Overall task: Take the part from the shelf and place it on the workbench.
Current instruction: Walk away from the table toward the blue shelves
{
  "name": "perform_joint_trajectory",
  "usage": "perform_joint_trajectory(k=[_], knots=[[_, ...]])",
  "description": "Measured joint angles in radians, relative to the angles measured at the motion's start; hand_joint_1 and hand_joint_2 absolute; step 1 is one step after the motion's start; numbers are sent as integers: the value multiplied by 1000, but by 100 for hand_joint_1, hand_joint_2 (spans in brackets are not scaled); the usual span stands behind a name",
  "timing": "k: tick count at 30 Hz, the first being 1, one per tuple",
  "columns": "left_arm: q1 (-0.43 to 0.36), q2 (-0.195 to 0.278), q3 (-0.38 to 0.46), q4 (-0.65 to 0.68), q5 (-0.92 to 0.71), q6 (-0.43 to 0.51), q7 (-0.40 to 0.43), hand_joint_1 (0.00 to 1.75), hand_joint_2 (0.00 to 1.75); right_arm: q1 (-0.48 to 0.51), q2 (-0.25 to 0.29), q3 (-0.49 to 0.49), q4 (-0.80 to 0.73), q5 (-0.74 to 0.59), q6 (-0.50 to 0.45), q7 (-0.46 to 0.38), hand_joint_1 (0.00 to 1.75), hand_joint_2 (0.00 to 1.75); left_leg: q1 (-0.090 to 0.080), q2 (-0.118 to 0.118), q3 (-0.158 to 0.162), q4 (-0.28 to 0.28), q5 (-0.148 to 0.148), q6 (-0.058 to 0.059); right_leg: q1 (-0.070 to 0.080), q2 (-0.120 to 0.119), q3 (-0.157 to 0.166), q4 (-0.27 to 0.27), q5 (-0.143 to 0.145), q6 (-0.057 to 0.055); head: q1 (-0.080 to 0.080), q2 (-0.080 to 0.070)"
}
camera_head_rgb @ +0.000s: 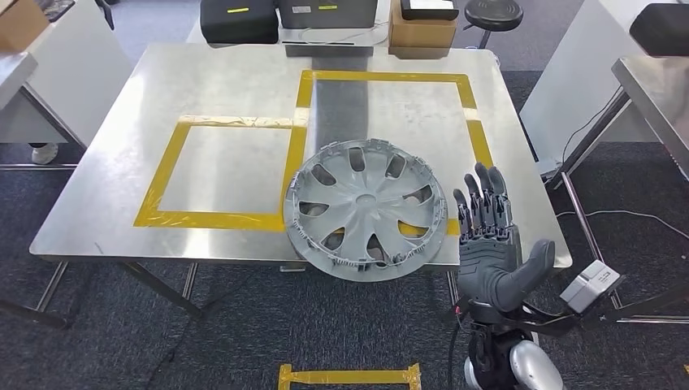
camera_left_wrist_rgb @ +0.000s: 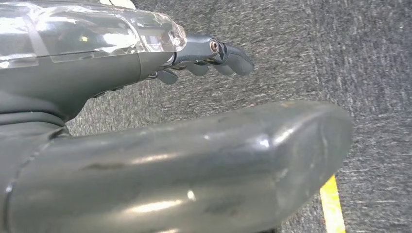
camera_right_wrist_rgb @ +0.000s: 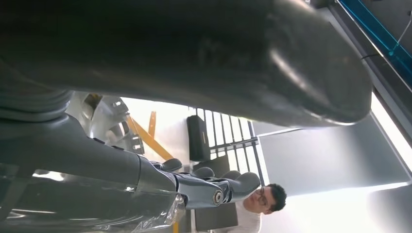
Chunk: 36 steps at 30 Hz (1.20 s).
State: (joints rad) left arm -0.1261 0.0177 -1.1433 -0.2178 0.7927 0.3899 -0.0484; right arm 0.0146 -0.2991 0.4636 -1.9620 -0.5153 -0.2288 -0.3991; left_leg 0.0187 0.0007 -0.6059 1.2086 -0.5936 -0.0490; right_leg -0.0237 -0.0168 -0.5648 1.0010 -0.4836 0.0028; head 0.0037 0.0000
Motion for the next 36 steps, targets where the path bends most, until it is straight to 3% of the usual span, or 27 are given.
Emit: perform_joint_trajectory(k=[2,3,6,7,9,11,12,13,14,15,17,19,20,22,23,25,26,27,28,29,31,32,34,36], knots=[[-1,0,0,0,0,0,0,0,0,-2,2,2,1,0,0,0,0,0,3,-1,79,-121,27,-1,-2,0,-17,14,5,10,-8,0],[-2,1,0,0,0,0,1,0,0,-3,3,2,1,0,1,0,0,0,2,-2,100,-159,29,2,-1,1,-23,20,9,16,-10,0],[-1,2,0,0,0,0,3,0,0,-5,4,5,1,0,2,0,0,0,-2,-4,96,-174,35,26,-2,4,-29,21,23,36,-9,0],[-1,2,0,0,0,0,3,0,0,-5,5,6,1,0,2,0,0,0,-2,-4,90,-174,41,37,-3,5,-32,27,14,40,-8,0],[-2,3,1,0,0,0,3,0,0,-6,5,9,1,0,1,0,0,0,-3,-3,73,-177,58,60,-4,6,-52,85,-51,46,0,0],[-3,4,1,0,0,0,2,0,0,-7,5,11,2,0,1,0,0,0,-10,-2,50,-176,76,72,-3,7,-81,205,-144,46,13,0],[-2,4,1,0,0,0,1,0,0,-8,5,12,4,0,1,0,0,0,-15,-2,37,-176,86,76,-1,8,-89,259,-169,43,19,0],[-2,4,1,0,0,0,1,0,0,-8,5,14,5,-1,1,1,0,0,-20,-2,23,-175,96,78,1,8,-85,287,-173,38,24,0],[-2,5,1,0,0,0,0,0,0,-9,5,15,6,-1,2,1,0,0,-26,-2,10,-175,106,80,5,9,-66,282,-157,29,29,0],[-2,6,1,0,0,0,0,0,0,-11,5,16,7,-1,2,2,0,0,-32,-2,-3,-175,116,82,12,10,-33,244,-129,17,33,0],[-2,5,1,0,0,0,0,0,0,-15,6,18,6,-2,2,2,0,0,-42,-2,-21,-175,134,82,30,11,60,106,-90,-16,37,0],[-2,4,1,-1,-1,0,0,0,0,-19,6,18,5,-2,3,2,0,0,-43,0,-31,-175,152,77,44,12,123,-5,-88,-34,34,0],[-2,4,1,-1,-1,-1,0,0,0,-20,6,18,5,-2,3,2,0,0,-42,1,-34,-177,162,72,48,13,132,-27,-89,-36,33,0],[-1,5,1,0,-1,-1,1,0,0,-20,6,19,5,-3,4,2,0,0,-40,1,-41,-180,171,62,47,11,121,-45,-66,-34,38,0],[0,6,1,0,-1,-1,2,0,0,-21,7,20,5,-4,4,2,0,0,-40,0,-49,-171,153,56,43,9,114,-53,-51,-36,38,0],[0,8,0,0,-1,-1,2,0,0,-21,8,21,6,-5,4,3,0,0,-34,-2,-74,-101,63,41,35,5,90,-62,-21,-36,30,0],[0,8,0,0,-2,-1,2,0,0,-20,8,21,6,-5,4,3,0,0,-28,-2,-86,-43,14,34,34,5,75,-61,-10,-37,25,0],[0,9,1,0,-2,-1,2,0,0,-19,8,22,7,-5,4,3,0,0,-23,-2,-94,16,-17,28,32,3,58,-57,0,-33,21,0],[-1,10,1,0,-2,-1,2,0,0,-19,8,23,7,-5,4,3,0,0,-18,-2,-94,59,-21,22,30,2,41,-52,10,-30,17,0],[-1,10,1,0,-2,-1,2,0,0,-19,9,24,8,-5,4,3,0,0,-13,-2,-82,77,0,16,27,0,21,-44,19,-25,14,0],[-1,10,0,0,-2,-1,2,0,0,-19,9,26,9,-5,4,3,0,0,-3,-1,-12,21,57,2,20,-1,-18,-22,33,-13,8,0],[-2,10,0,0,-2,-1,2,0,0,-19,9,27,9,-5,4,3,0,0,0,-1,40,-42,61,-5,17,-1,-35,-8,37,-6,3,0],[-4,9,1,0,-3,-2,4,0,0,-18,9,27,6,-5,4,1,0,0,2,-3,115,-152,28,3,16,1,-57,14,46,7,-1,0],[-4,10,1,0,-6,-5,11,0,0,-12,10,28,4,-5,1,-8,0,0,-3,-6,125,-184,12,28,15,1,-64,19,61,18,-1,0]])
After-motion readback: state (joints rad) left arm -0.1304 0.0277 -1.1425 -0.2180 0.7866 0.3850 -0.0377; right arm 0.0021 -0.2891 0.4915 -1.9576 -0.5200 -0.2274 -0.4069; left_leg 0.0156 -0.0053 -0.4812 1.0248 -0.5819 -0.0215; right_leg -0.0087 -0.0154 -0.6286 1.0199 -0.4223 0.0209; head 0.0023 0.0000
